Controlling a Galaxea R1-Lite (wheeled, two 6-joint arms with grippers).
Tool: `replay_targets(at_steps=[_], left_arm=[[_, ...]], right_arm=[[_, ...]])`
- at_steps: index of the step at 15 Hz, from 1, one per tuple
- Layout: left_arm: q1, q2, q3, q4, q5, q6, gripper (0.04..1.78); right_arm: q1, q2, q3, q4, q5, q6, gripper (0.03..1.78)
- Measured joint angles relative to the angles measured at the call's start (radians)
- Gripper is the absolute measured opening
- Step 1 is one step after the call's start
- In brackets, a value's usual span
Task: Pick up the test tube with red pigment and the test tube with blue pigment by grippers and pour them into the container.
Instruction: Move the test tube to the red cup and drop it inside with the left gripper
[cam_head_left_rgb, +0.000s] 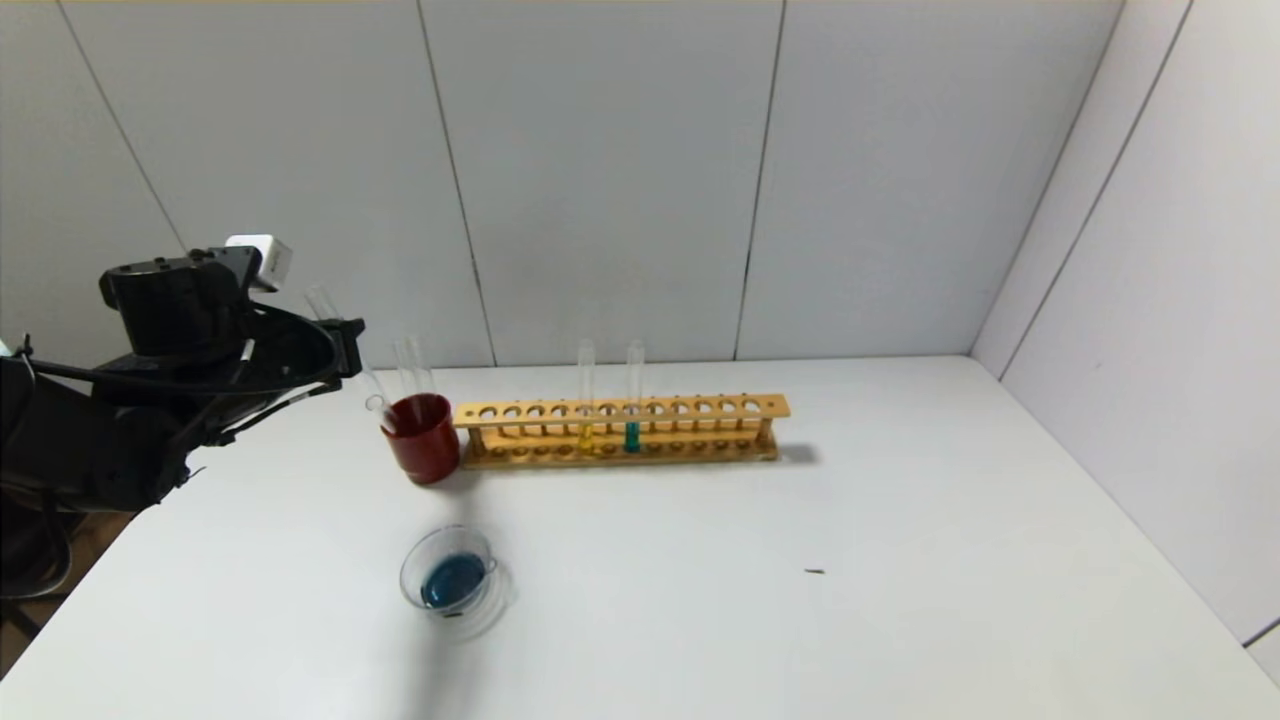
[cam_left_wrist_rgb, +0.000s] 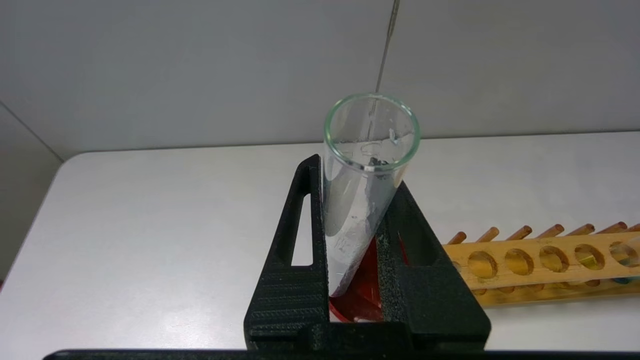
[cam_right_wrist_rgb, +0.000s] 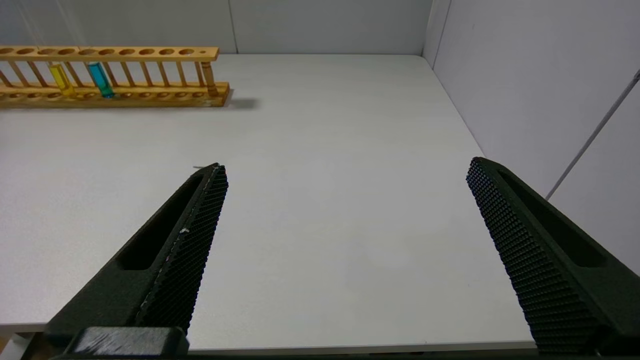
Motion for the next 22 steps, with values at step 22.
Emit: replay_targets(at_steps=[22], left_arm=[[-0.013,0.217,-0.046,-0.085,-0.011,-0.010,0.32]], right_arm=[[0.000,0.000,0.000,0.000,0.000,0.000,1.75]])
